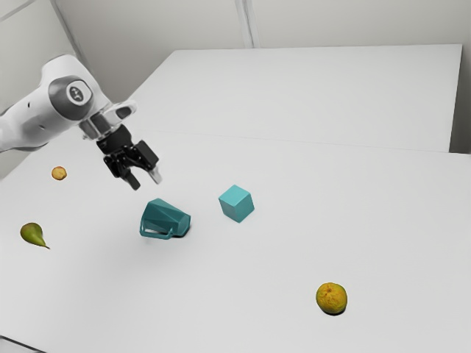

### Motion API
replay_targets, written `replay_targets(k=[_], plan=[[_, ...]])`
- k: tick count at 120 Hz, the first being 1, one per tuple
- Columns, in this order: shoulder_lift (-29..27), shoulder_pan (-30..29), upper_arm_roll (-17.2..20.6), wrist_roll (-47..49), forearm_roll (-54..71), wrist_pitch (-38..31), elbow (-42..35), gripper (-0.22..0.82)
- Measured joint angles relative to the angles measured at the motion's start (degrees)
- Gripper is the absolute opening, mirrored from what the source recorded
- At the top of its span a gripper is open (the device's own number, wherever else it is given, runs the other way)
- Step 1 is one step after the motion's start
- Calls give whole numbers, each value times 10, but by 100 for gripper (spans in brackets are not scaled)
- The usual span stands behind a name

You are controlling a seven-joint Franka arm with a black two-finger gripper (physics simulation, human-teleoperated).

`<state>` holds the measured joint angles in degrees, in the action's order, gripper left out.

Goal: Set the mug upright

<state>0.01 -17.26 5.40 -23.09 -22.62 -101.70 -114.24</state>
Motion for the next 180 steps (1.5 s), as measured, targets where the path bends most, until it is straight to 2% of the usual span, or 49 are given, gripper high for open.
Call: replay_targets(k=[35, 73, 132, 180], plan=[[93, -76, 1, -126, -57, -18, 10, 60], [178, -106, 0, -241, -100, -4, 68, 60], [227, -113, 2, -346, -154, 12, 76, 60], [233, -114, 4, -378, -170, 34, 75, 20]])
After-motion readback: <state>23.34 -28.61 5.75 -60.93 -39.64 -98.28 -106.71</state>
